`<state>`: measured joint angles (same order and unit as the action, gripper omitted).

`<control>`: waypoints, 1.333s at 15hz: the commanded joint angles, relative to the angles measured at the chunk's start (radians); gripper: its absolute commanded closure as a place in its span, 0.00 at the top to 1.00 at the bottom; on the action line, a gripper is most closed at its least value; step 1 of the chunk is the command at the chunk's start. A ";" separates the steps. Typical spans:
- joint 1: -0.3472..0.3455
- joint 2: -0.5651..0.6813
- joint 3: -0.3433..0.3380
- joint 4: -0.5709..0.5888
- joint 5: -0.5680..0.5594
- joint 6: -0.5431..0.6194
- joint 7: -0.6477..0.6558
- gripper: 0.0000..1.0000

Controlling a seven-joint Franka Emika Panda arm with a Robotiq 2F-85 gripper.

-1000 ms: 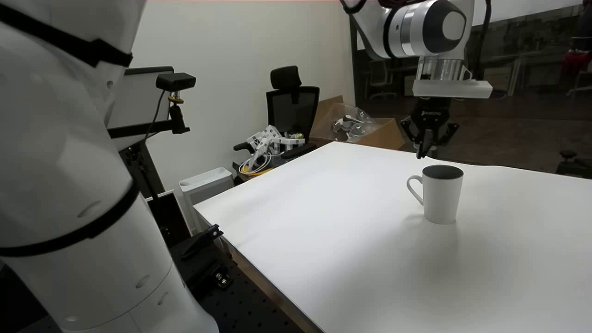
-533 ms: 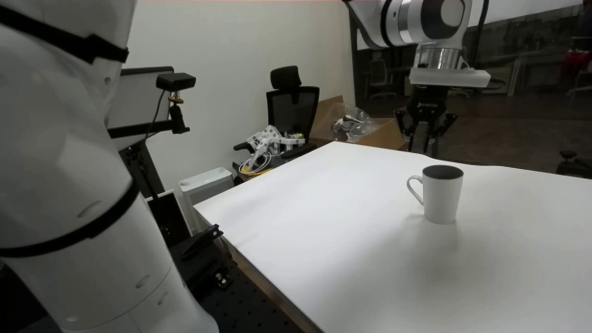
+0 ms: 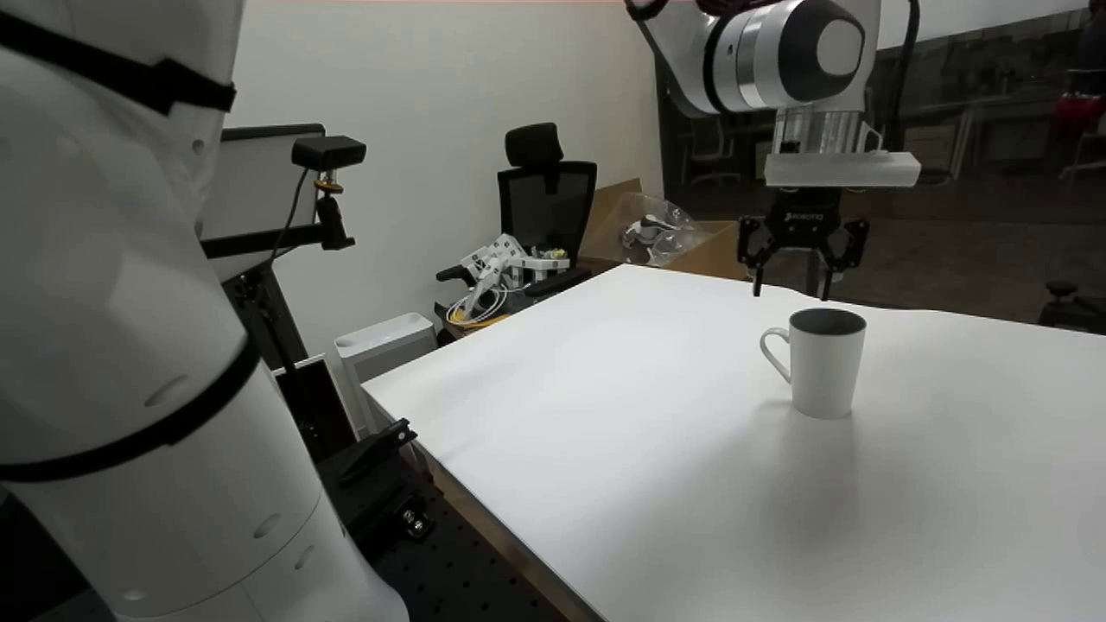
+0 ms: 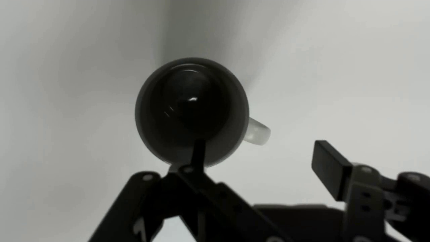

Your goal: Slide the mug to the left

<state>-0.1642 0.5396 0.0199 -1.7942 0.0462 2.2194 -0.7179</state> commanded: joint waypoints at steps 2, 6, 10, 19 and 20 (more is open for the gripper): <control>-0.005 -0.072 -0.013 -0.157 -0.018 0.138 0.049 1.00; -0.015 -0.065 -0.019 -0.197 -0.031 0.220 0.035 1.00; -0.020 -0.063 -0.016 -0.214 -0.036 0.267 0.037 0.73; -0.021 -0.050 -0.011 -0.200 -0.071 0.261 0.022 0.13; -0.020 -0.051 -0.009 -0.200 -0.073 0.258 0.020 0.06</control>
<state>-0.1798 0.5057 0.0023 -1.9862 -0.0032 2.4863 -0.7108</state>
